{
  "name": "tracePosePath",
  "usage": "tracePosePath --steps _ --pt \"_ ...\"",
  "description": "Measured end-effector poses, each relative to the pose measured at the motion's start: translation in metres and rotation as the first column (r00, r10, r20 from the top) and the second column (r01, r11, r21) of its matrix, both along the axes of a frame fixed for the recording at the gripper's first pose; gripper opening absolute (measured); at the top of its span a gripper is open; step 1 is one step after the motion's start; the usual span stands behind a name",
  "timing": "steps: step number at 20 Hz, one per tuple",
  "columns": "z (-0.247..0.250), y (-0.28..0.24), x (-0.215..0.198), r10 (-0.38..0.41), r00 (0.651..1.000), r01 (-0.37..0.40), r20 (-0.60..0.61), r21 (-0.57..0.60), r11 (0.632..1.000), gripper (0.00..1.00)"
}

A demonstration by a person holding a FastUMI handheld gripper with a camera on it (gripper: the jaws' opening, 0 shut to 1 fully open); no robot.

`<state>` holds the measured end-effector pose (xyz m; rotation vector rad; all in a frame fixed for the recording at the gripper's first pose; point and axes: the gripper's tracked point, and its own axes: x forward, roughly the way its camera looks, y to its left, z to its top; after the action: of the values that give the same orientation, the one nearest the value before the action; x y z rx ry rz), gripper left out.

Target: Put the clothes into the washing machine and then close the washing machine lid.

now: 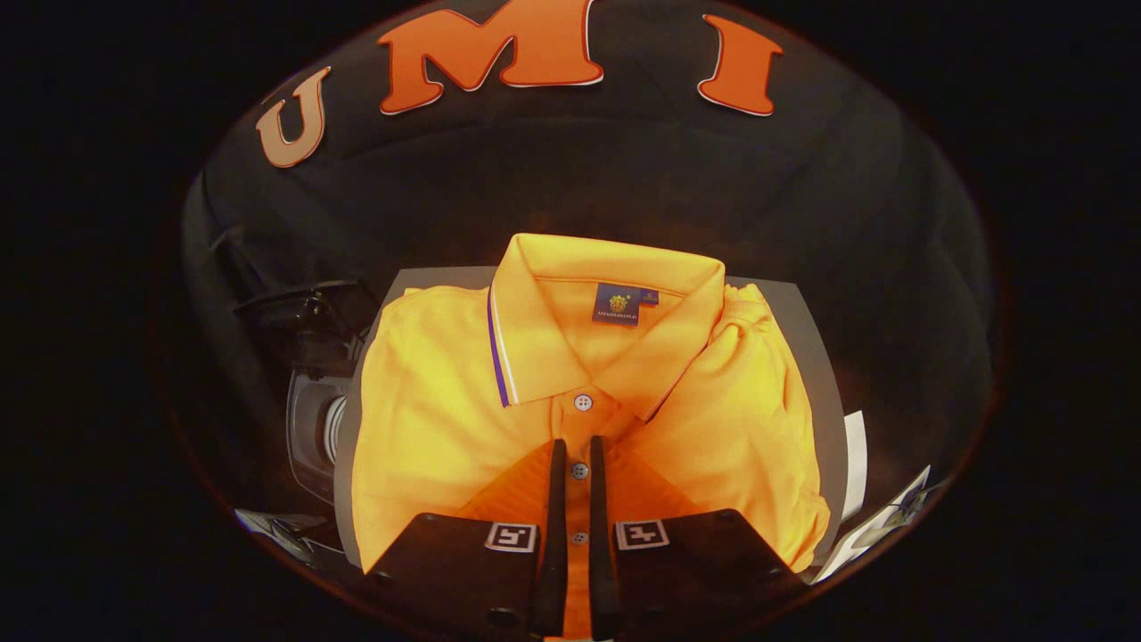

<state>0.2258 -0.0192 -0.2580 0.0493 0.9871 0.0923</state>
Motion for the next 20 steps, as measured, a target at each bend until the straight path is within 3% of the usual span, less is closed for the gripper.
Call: tracePosePath --steps 1,5,8,14,20 --pt "-0.003 0.001 0.001 -0.008 0.999 0.008 0.031 0.018 1.0 0.09" --pt "0.004 0.001 -0.001 -0.019 0.989 0.007 0.143 0.082 0.997 0.08" --pt "0.027 0.003 0.003 -0.048 0.957 0.003 0.286 0.156 0.988 0.08" --pt "0.075 0.014 -0.001 -0.088 0.915 -0.034 0.393 0.294 0.955 0.08" --pt "0.14 0.077 -0.019 -0.067 0.867 -0.123 0.493 0.342 0.932 0.08"
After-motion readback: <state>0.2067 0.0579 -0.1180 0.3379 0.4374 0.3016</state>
